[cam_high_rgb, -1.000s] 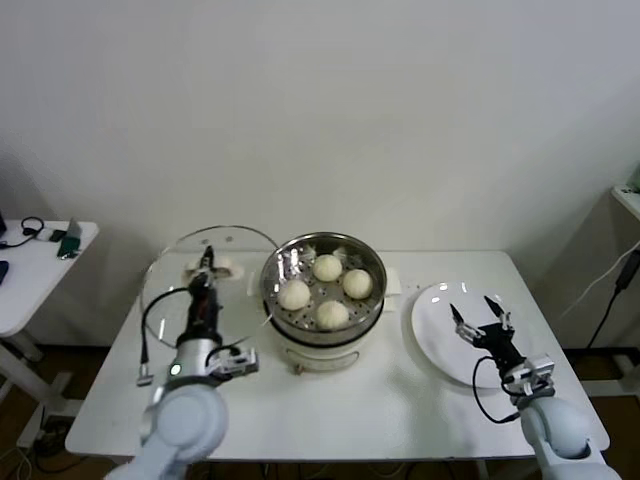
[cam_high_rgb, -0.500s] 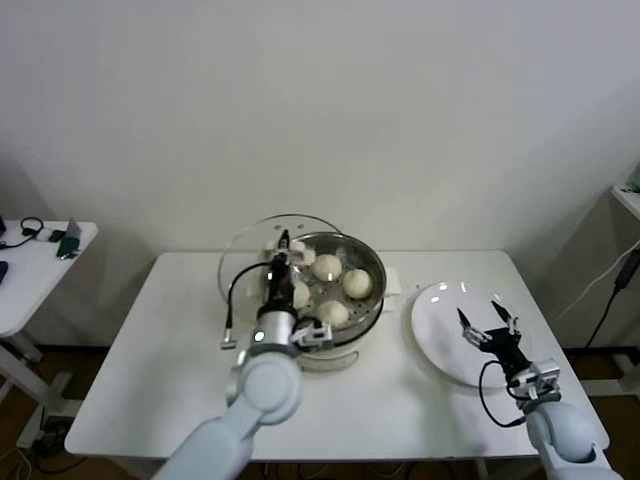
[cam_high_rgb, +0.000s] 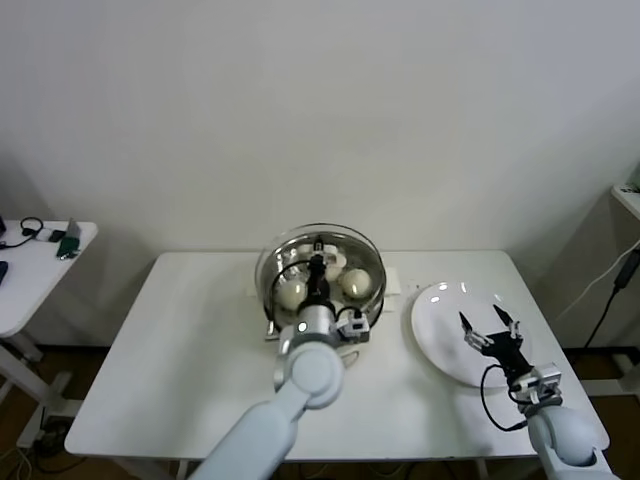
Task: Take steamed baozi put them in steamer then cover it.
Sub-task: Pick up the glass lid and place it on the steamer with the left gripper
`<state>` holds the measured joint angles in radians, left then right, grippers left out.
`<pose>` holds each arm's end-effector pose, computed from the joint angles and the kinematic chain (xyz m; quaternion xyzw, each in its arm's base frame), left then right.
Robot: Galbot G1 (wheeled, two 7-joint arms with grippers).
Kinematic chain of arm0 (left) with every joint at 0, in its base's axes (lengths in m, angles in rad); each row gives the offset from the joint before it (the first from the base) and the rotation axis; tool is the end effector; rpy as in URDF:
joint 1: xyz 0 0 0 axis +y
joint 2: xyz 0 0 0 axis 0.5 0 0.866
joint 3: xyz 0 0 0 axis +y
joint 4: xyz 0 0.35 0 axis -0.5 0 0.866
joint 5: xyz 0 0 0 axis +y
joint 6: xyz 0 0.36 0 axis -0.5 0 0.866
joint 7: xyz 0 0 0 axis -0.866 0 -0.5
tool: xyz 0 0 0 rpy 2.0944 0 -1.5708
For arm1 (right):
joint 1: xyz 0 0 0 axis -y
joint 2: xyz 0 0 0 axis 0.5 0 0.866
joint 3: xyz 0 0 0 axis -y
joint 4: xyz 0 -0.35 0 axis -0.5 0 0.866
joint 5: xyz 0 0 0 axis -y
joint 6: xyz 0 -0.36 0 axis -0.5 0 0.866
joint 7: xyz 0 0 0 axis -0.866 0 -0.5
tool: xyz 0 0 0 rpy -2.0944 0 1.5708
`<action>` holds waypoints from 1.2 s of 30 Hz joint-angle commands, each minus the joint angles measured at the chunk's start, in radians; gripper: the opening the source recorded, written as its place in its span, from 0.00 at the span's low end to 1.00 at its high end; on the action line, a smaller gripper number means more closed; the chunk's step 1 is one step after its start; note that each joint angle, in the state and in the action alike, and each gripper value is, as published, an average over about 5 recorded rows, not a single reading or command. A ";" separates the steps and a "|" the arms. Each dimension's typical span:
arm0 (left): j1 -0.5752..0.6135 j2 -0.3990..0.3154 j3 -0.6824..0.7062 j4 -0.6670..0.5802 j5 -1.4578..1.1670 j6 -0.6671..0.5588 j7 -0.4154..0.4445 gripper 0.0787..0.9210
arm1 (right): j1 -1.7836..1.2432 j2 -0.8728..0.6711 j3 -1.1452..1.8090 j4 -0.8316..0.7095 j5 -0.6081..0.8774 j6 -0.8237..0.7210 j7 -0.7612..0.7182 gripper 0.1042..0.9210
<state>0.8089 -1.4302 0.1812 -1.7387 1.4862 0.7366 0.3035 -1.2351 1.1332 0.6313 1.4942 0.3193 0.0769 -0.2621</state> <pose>0.3381 -0.1871 -0.2464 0.0058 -0.7203 -0.6937 0.0011 0.2898 -0.1949 -0.3866 0.0743 -0.9926 0.0551 0.0788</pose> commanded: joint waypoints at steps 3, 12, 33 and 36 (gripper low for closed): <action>-0.035 -0.063 0.017 0.114 0.024 0.049 -0.012 0.08 | 0.004 0.007 0.002 -0.013 -0.007 0.008 -0.005 0.88; -0.041 -0.064 0.013 0.141 0.039 0.049 -0.002 0.08 | 0.004 0.011 0.005 -0.018 -0.012 0.013 -0.009 0.88; -0.026 -0.054 0.005 0.151 0.004 0.049 -0.032 0.08 | 0.006 0.016 0.012 -0.026 -0.016 0.018 -0.019 0.88; -0.026 -0.052 0.002 0.154 -0.003 0.049 -0.037 0.08 | 0.005 0.016 0.015 -0.027 -0.016 0.020 -0.026 0.88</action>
<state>0.7830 -1.4832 0.1861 -1.5939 1.4958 0.7366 0.2755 -1.2298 1.1486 0.6436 1.4681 0.3029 0.0950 -0.2812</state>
